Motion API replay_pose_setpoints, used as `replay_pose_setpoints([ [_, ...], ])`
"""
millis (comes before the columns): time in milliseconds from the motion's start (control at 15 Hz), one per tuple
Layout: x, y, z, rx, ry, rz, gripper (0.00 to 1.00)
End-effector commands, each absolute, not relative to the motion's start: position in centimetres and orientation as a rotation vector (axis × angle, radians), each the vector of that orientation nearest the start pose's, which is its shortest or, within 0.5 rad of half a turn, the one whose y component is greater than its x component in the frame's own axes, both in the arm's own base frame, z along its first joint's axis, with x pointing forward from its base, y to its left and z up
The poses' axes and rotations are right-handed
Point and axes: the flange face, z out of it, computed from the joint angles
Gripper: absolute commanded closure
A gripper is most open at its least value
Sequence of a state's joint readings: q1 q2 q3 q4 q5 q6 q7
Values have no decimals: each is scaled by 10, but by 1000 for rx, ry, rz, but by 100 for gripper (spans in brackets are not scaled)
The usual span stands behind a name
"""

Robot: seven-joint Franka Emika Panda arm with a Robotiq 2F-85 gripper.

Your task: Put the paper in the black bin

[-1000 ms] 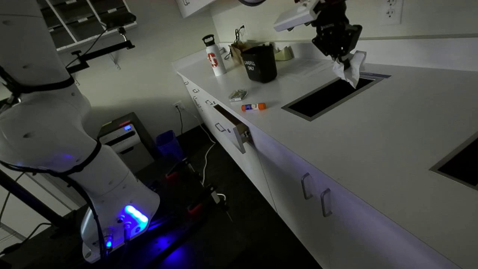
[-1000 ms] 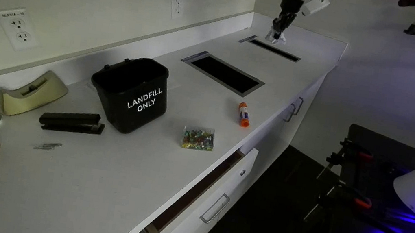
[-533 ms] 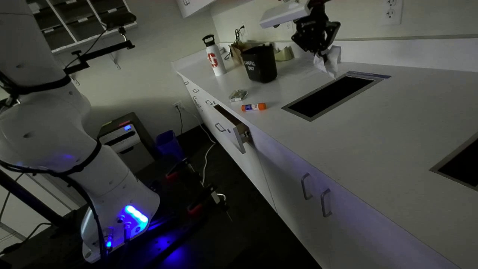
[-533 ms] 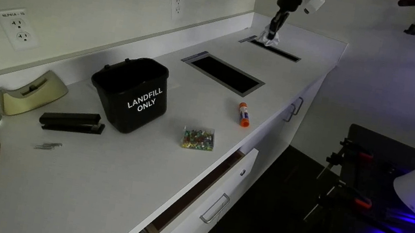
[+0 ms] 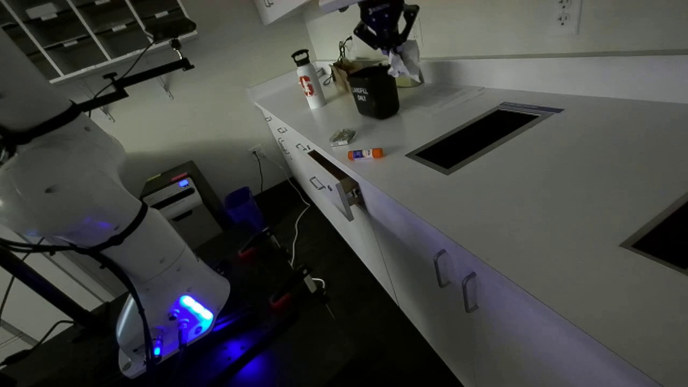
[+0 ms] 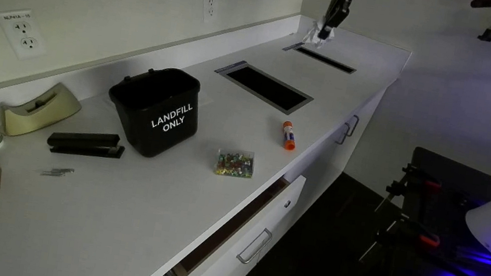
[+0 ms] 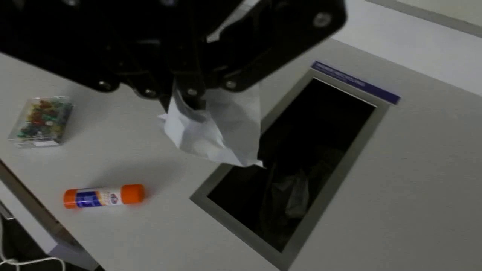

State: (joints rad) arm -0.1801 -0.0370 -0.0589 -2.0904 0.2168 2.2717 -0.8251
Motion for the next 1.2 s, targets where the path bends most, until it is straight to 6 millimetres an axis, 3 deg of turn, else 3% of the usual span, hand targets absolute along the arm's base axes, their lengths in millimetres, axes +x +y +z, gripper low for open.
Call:
replay_pose_setpoints([
  [0,542,-72,479,-2826,-947,-473,98],
  [533,577,58,482,-2647,-1113,-599,98],
  [800,613,103,474,-2625,-1040,-773,98],
  [1133,664,155,444,-2652,-947,-919,98],
])
